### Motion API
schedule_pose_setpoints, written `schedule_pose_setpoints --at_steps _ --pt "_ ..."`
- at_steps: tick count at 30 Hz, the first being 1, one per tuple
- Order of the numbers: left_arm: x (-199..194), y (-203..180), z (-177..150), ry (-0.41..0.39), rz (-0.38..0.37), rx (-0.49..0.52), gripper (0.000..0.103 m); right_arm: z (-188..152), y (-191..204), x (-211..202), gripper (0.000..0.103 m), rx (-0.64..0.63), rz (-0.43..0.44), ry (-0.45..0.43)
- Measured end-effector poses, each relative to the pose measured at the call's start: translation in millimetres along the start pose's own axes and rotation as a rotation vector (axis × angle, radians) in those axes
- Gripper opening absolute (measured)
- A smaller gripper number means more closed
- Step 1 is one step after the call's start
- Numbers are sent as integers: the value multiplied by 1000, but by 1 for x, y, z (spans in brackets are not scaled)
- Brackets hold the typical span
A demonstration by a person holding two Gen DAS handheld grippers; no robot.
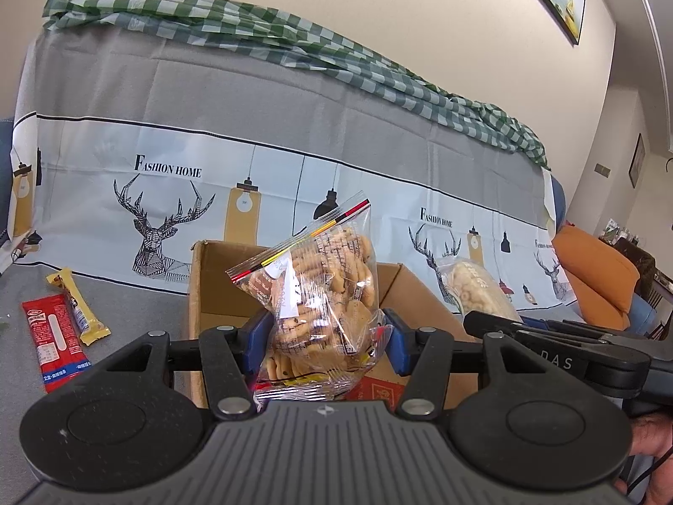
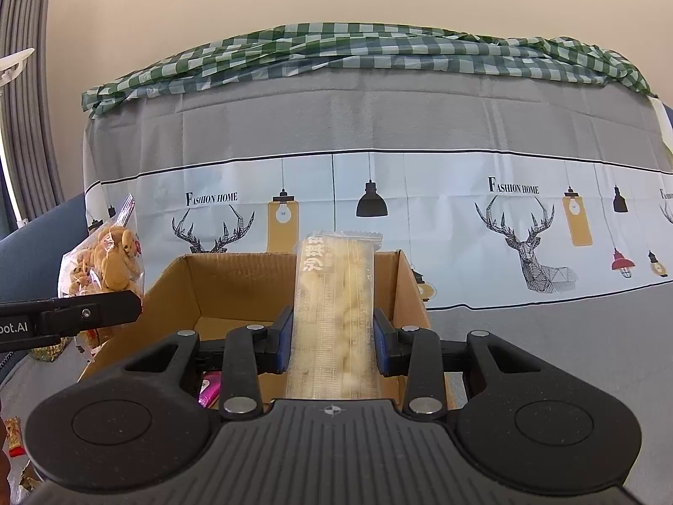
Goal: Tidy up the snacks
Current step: 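Carry the rice-cake bar with the right tool while the left tool carries the biscuit bag over the box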
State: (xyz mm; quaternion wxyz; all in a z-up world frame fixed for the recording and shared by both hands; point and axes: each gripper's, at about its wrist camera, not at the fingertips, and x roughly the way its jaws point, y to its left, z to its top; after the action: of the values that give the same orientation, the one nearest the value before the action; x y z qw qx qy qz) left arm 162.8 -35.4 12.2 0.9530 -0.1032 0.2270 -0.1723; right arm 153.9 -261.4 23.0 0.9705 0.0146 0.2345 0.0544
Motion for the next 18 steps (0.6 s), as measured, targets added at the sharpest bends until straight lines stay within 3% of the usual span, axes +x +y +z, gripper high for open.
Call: schedule_pose_setpoints --at_steps 18 --pt "-1 -2 0 -7 -10 3 60 0 1 -1 38 -6 -11 -1"
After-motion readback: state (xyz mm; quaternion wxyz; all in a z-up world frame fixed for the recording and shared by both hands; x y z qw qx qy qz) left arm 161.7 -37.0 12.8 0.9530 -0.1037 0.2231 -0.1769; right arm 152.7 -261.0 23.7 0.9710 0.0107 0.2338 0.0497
